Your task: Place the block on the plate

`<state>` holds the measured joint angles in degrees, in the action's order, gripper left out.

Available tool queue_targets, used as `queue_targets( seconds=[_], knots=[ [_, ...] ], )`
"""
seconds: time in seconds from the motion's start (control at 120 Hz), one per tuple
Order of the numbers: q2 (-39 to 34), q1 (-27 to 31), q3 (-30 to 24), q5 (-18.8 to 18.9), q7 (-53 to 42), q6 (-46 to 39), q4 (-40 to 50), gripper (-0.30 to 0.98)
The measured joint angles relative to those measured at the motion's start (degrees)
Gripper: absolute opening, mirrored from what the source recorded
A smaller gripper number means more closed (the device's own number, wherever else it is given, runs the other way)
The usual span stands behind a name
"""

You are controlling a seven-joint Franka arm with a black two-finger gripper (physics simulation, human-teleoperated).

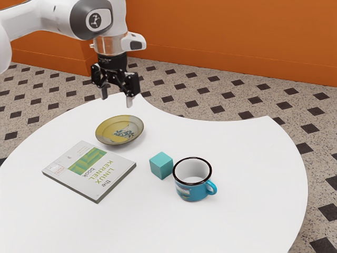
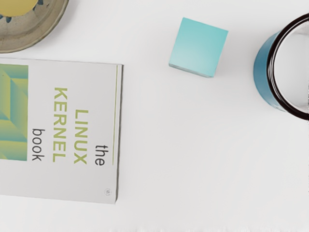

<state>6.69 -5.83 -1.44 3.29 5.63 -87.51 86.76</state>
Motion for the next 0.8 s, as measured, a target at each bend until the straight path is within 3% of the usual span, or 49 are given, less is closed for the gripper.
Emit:
queue_targets(
  seconds=[0.167,0.35,0.542,0.8],
  knots=[
    [1.2,-0.5,-1.0,0.3,1.4,-2.4,0.8,0.69],
    [11.2,-2.8,-3.7,0.8,13.6,-9.0,-0.3,0.69],
    [23.3,-4.1,-1.0,1.5,27.7,-8.8,-16.8,0.69],
    [24.9,-3.6,0.7,0.7,44.4,-11.5,-14.8,0.69]
  ],
)
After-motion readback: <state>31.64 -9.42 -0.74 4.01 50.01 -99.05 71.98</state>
